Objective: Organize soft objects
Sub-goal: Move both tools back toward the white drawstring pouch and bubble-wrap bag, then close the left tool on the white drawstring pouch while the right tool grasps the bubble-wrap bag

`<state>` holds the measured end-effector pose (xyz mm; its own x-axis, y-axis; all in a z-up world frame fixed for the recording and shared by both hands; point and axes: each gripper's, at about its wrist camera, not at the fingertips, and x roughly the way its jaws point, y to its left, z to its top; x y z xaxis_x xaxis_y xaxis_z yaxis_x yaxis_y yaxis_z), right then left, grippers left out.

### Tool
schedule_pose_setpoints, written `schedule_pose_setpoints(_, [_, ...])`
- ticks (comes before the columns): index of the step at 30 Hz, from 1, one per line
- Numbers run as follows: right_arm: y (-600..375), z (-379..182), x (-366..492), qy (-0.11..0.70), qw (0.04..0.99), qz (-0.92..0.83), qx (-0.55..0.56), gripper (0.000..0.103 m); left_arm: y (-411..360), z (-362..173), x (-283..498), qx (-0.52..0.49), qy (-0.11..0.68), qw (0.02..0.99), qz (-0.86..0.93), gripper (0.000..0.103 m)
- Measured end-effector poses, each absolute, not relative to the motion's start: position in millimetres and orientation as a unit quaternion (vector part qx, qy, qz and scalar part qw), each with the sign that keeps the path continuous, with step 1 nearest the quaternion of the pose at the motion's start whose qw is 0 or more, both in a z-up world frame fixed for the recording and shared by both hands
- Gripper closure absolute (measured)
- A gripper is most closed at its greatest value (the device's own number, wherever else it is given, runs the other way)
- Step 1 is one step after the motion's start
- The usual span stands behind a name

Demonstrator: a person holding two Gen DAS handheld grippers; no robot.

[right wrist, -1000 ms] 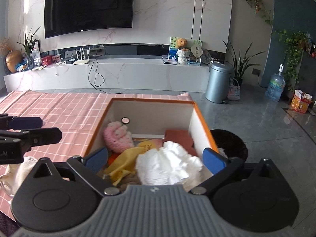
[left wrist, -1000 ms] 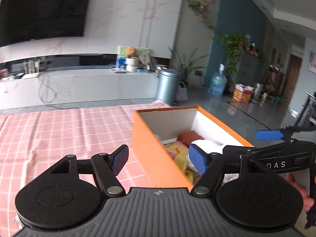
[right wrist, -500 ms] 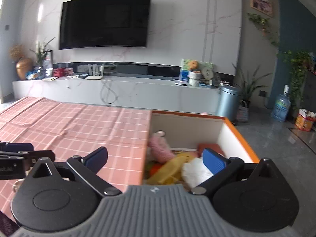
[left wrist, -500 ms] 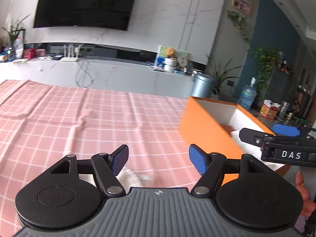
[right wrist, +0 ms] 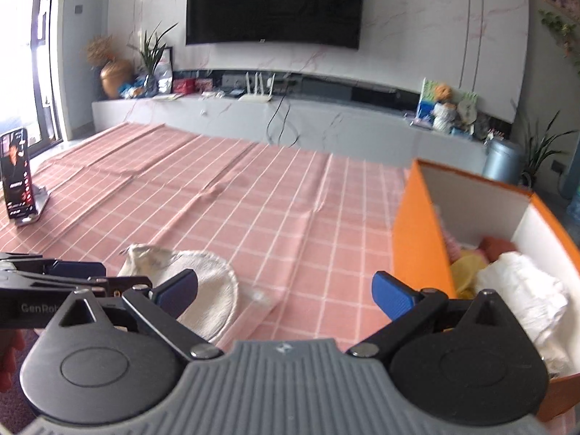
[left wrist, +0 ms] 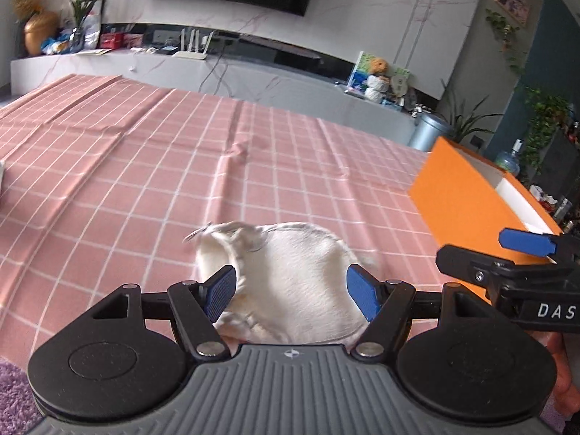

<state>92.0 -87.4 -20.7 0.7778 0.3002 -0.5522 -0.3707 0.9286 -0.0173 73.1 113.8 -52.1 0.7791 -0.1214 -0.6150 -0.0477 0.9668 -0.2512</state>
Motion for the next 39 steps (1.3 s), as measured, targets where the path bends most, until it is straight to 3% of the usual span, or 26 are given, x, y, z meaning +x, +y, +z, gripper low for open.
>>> schedule_pose_setpoints(1, [-84,-24,93,0.292,0.937,0.182,-0.063,0.004,116,-54,73,-0.126,0.334,0.934,-0.015,0.021])
schedule_pose_setpoints(3, [-78,-31,96,0.312,0.929,0.187,-0.068,0.018,120,-57,73,-0.123,0.339,0.932,-0.010,0.021])
schedule_pose_setpoints(6, [-71,-43,101,0.337,0.918,0.194,-0.074,0.030,121,-61,74,-0.116,0.350,0.930,-0.008,0.021])
schedule_pose_setpoints(11, [-61,-56,113,0.361,0.907,0.205,-0.073,0.036,125,-64,79,-0.106,0.357,0.928,0.001,0.021])
schedule_pose_setpoints(19, [-50,-71,122,0.384,0.892,0.226,-0.079,0.070,104,-58,84,-0.066,0.348,0.931,-0.085,0.021])
schedule_pose_setpoints(25, [-61,-75,128,0.393,0.891,0.214,-0.072,0.077,83,-64,88,-0.018,0.360,0.925,-0.122,0.016])
schedule_pose_setpoints(27, [-63,-78,128,0.397,0.888,0.222,-0.066,0.086,79,-64,90,-0.001,0.360,0.925,-0.119,0.017])
schedule_pose_setpoints(29, [-66,-82,130,0.406,0.884,0.226,-0.053,0.089,74,-61,88,0.021,0.350,0.928,-0.123,0.019])
schedule_pose_setpoints(32, [-72,-86,132,0.414,0.880,0.232,-0.032,0.090,72,-58,90,0.023,0.349,0.928,-0.129,0.019])
schedule_pose_setpoints(36, [-76,-88,130,0.411,0.878,0.243,-0.025,0.091,86,-55,105,-0.057,0.365,0.922,-0.115,0.021])
schedule_pose_setpoints(39, [-76,-88,129,0.408,0.878,0.247,-0.030,0.091,88,-58,110,-0.041,0.375,0.925,-0.044,0.023])
